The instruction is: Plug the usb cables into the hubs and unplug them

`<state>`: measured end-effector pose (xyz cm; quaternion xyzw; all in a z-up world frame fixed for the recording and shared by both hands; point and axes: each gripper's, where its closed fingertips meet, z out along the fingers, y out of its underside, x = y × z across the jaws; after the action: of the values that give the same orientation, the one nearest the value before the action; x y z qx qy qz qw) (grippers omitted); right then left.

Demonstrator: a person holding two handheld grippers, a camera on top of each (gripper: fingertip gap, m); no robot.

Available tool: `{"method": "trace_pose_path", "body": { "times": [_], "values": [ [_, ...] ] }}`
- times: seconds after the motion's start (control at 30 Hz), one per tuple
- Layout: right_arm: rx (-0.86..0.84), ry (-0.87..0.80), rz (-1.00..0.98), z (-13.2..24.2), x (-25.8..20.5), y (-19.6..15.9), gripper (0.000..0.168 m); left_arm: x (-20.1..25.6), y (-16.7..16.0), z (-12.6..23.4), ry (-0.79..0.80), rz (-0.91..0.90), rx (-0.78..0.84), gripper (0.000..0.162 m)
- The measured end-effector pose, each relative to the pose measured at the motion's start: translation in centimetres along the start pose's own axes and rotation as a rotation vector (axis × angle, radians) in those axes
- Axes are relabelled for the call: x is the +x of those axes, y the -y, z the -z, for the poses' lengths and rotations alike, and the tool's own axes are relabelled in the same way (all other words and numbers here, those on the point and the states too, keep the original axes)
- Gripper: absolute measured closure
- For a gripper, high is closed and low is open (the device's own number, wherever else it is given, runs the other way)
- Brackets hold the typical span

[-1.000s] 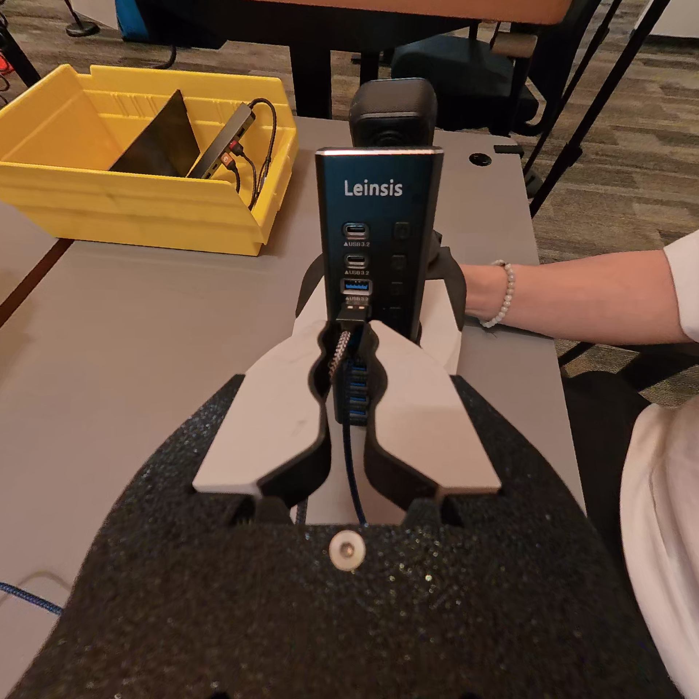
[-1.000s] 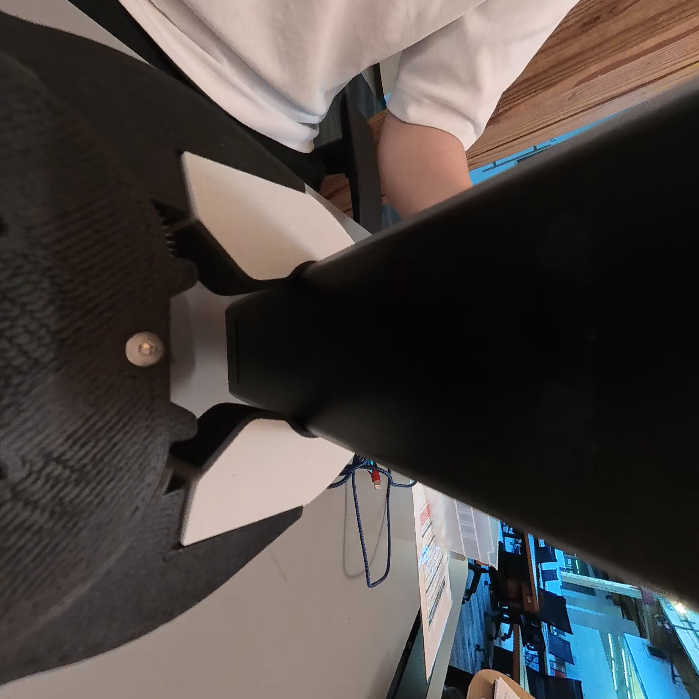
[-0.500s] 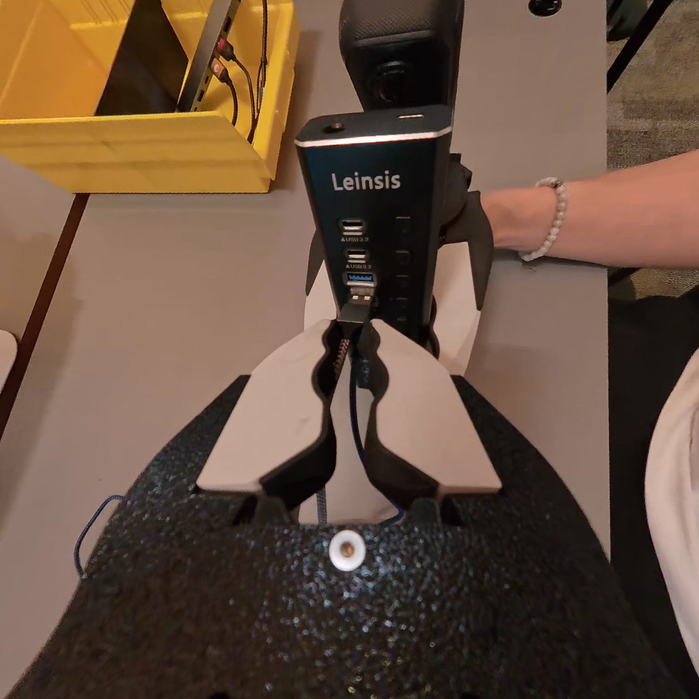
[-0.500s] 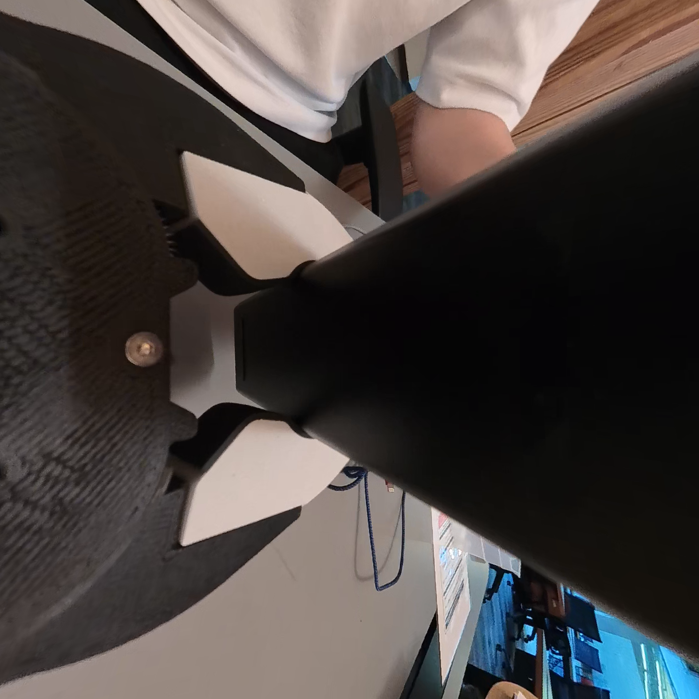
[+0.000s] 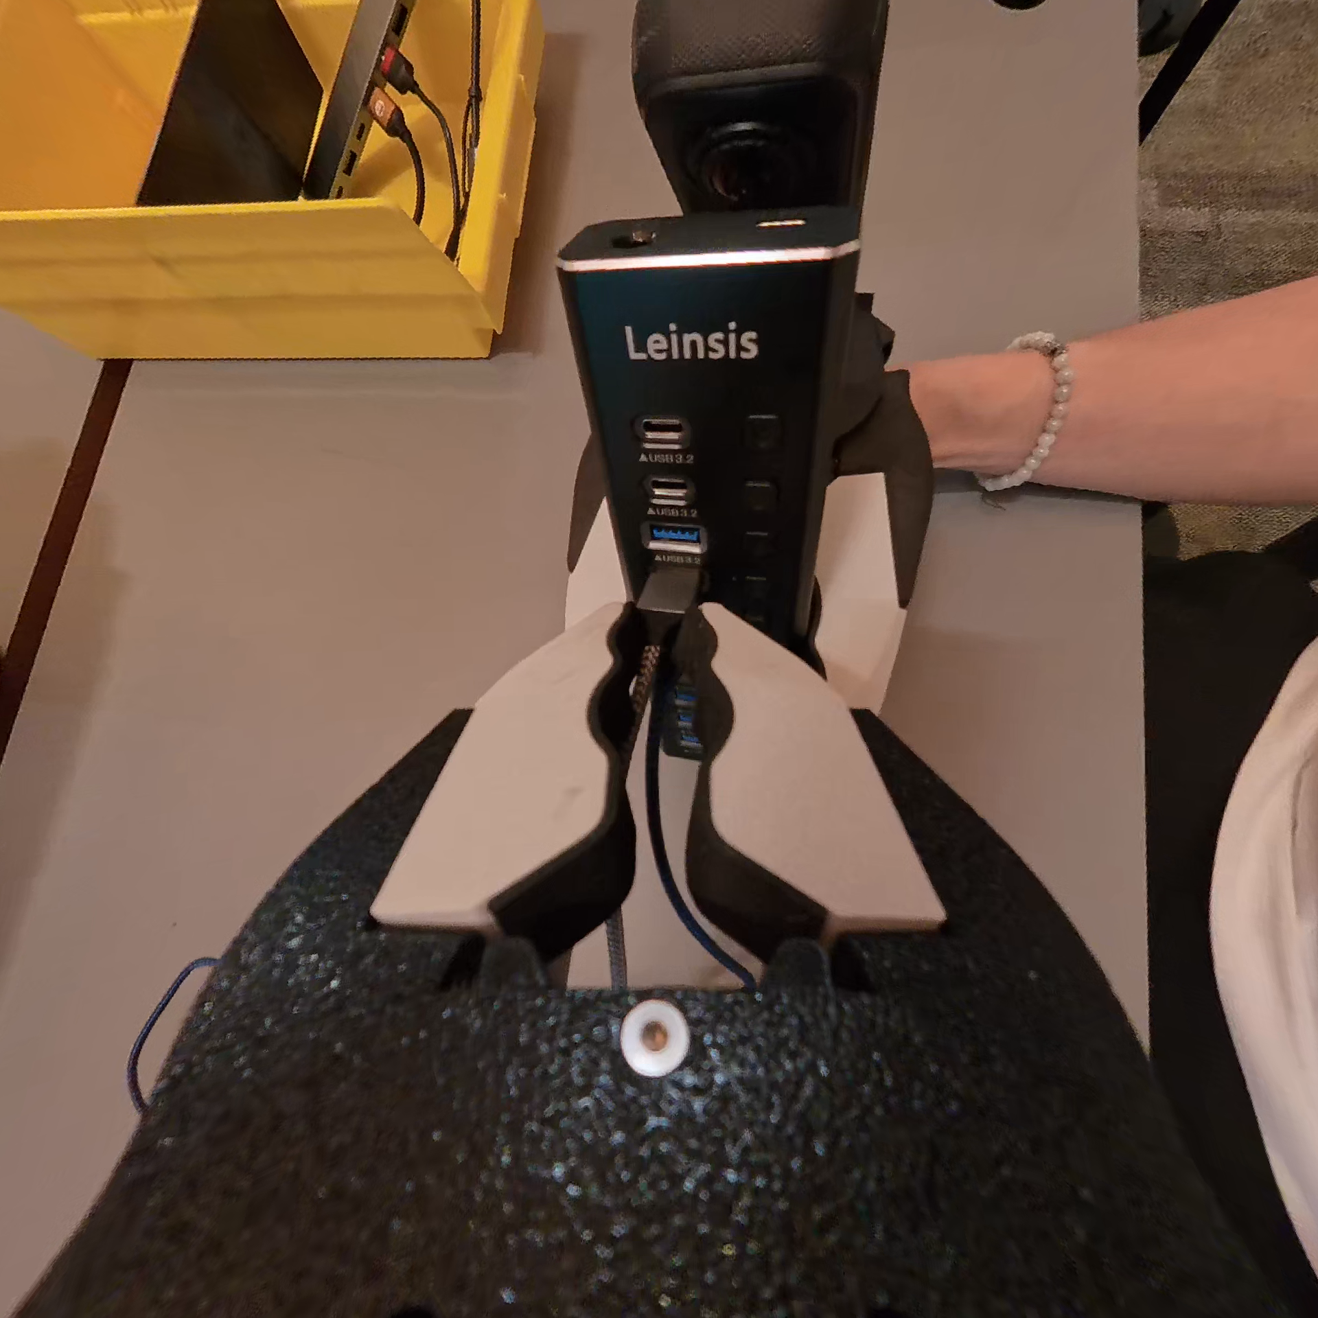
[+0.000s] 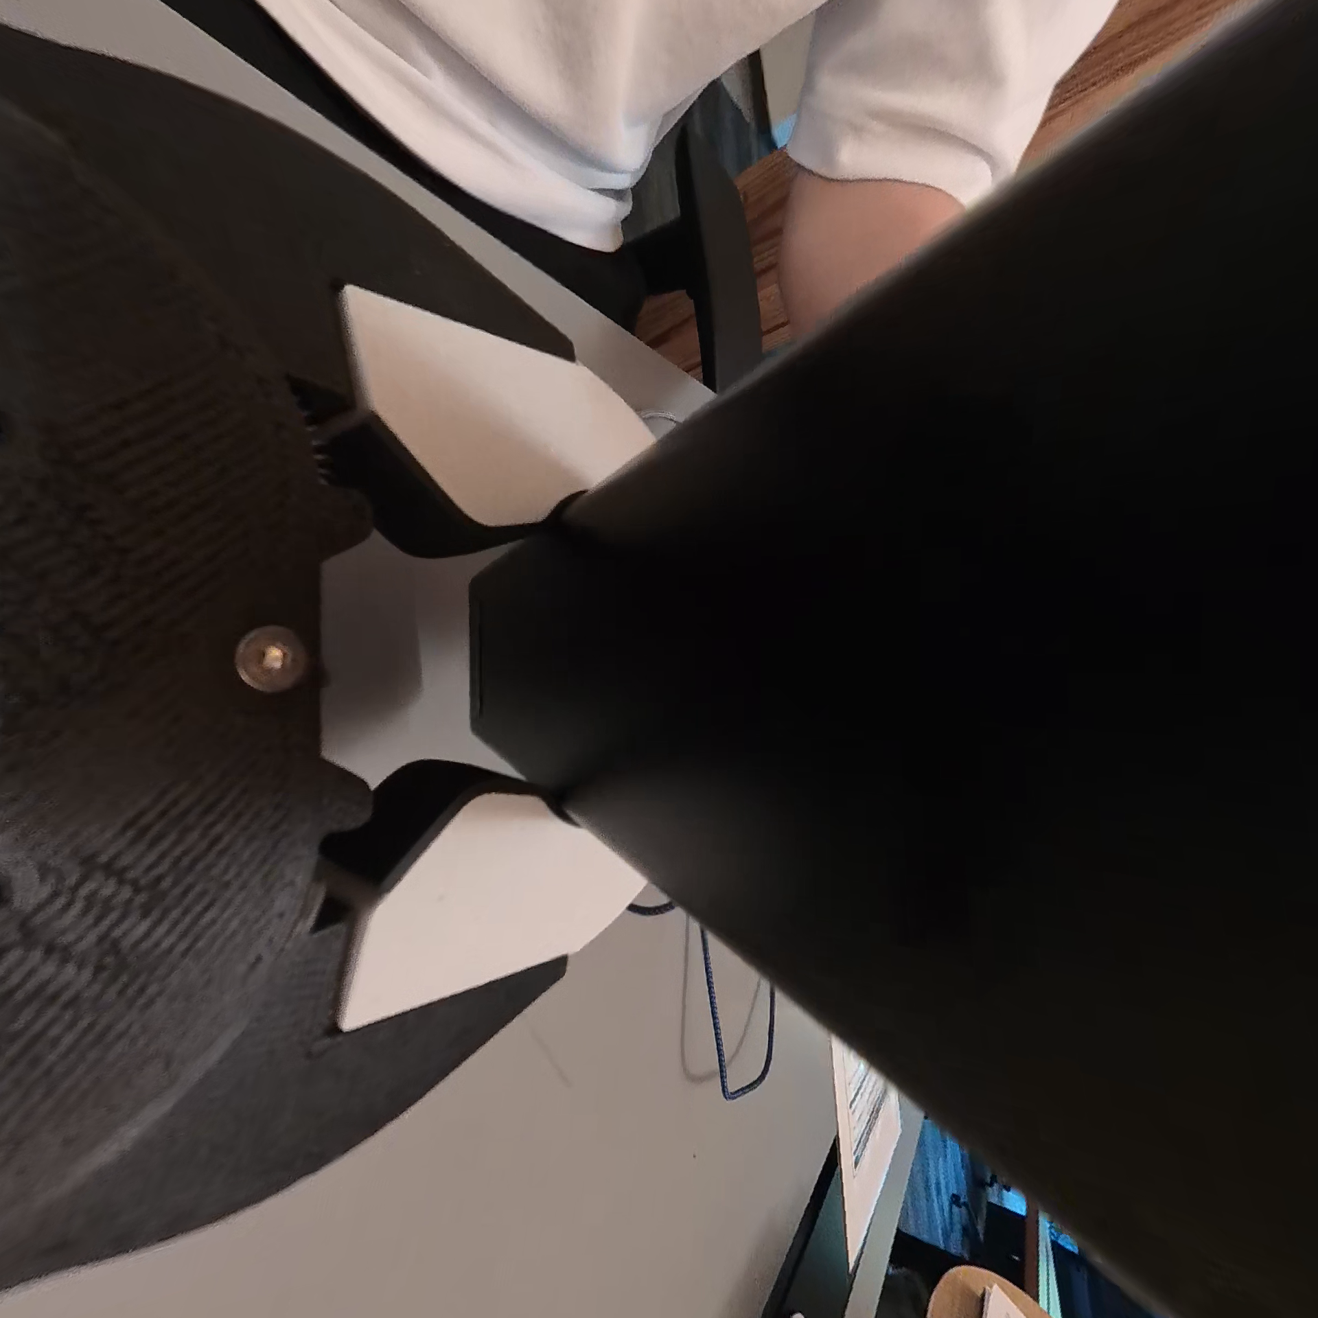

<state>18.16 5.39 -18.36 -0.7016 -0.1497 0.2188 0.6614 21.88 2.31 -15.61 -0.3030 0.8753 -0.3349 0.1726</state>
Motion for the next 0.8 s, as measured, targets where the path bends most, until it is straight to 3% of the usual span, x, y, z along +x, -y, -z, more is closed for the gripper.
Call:
{"method": "trace_pose_path", "body": {
  "times": [0.23,0.43,0.6,0.7,0.8],
  "values": [
    [-0.007,0.002,0.01,-0.1,-0.1,-0.1,0.096,0.2,0.1,-0.1,-0.023,0.008,0.003,0.151],
    [0.068,0.028,0.011,0.7,-0.4,0.8,0.096,0.5,1.1,-0.1,-0.002,0.028,0.123,0.149],
    [0.082,-0.011,0.012,1.1,0.3,1.0,0.096,-0.6,1.9,4.5,0.138,0.084,0.305,0.118],
    [0.069,-0.054,0.016,2.0,1.1,1.0,0.096,-1.6,-1.0,8.0,0.187,0.159,0.348,0.11],
    [0.108,-0.079,0.017,2.7,1.5,1.8,0.096,-1.3,-7.8,8.9,0.178,0.237,0.208,0.093]
  ]
}}
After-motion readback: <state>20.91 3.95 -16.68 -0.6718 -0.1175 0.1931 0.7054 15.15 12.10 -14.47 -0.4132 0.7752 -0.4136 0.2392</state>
